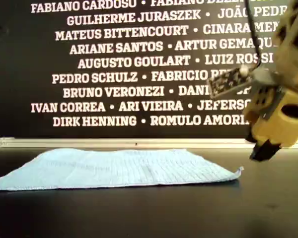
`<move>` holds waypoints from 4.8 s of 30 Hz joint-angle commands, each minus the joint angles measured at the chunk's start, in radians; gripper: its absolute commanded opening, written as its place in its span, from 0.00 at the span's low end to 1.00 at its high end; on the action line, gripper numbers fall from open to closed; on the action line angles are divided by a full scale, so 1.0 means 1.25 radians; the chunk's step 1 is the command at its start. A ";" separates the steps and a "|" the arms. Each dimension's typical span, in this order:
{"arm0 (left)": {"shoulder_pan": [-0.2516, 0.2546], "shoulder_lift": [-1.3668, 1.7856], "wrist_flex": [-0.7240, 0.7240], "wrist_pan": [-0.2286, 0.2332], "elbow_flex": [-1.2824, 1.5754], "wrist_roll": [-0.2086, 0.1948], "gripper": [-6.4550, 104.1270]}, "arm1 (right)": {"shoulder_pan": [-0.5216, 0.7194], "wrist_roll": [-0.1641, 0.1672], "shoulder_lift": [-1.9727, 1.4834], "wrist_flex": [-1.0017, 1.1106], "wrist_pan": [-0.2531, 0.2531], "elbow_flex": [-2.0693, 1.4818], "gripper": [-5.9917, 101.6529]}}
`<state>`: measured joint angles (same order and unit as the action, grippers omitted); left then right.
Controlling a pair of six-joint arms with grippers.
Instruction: Fold a cloth
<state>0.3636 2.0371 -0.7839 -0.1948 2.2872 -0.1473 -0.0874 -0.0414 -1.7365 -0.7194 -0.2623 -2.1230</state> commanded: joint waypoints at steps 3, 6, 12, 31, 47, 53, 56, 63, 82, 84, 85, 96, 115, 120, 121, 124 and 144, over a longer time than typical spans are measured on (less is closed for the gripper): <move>0.022 -0.016 0.015 0.002 -0.045 0.007 0.83 | 0.001 0.006 0.047 0.043 -0.010 0.090 0.68; 0.022 -0.087 0.016 0.002 -0.058 0.007 0.83 | 0.000 0.006 0.080 0.043 -0.011 0.118 0.68; 0.022 -0.183 0.017 0.001 -0.093 0.007 0.83 | 0.000 0.006 0.183 0.043 -0.020 0.207 0.68; 0.021 -0.220 0.023 0.002 -0.108 0.010 0.83 | -0.083 0.006 0.404 0.042 -0.009 0.393 0.68; 0.009 -0.330 0.102 0.011 -0.180 0.010 0.83 | -0.081 0.006 0.491 0.042 -0.007 0.517 0.68; 0.009 -0.399 0.102 0.026 -0.232 0.010 0.83 | -0.081 0.006 0.495 0.042 -0.007 0.523 0.68; 0.009 -0.437 0.102 0.087 -0.248 0.010 0.83 | -0.081 0.006 0.495 0.042 -0.007 0.523 0.68; 0.010 -0.458 0.102 0.201 -0.252 0.009 0.83 | -0.081 0.006 0.496 0.042 -0.007 0.524 0.67; 0.059 -0.445 0.097 0.193 -0.253 0.009 0.68 | -0.082 -0.007 0.496 0.045 -0.022 0.524 0.36; 0.077 -0.444 0.099 0.193 -0.255 0.007 0.60 | -0.082 -0.007 0.495 0.047 -0.022 0.524 0.29; 0.083 -0.444 0.099 0.193 -0.258 0.006 0.55 | -0.082 -0.007 0.495 0.047 -0.022 0.525 0.25; 0.094 -0.371 0.099 0.193 -0.291 -0.004 0.02 | -0.081 -0.007 0.492 0.048 -0.022 0.523 0.04; 0.086 -0.367 0.087 0.207 -0.276 0.011 0.06 | -0.071 -0.009 0.222 0.033 -0.018 0.288 0.04; 0.096 -0.358 0.083 0.207 -0.272 0.011 0.06 | -0.074 -0.007 0.076 0.033 -0.021 0.150 0.04; 0.097 -0.346 0.083 0.207 -0.271 0.011 0.06 | -0.074 -0.005 0.055 0.033 -0.020 0.129 0.04; 0.097 -0.298 0.075 0.207 -0.256 0.011 0.06 | -0.074 -0.001 0.004 0.033 -0.013 0.074 0.04; 0.097 -0.228 0.018 0.193 -0.201 0.063 0.06 | -0.076 -0.007 -0.037 0.033 -0.022 -0.076 0.04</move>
<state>0.4679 1.7012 -0.7578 0.0491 2.0371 -0.0752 -0.1887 -0.0491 -1.7119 -0.7179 -0.2807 -2.2243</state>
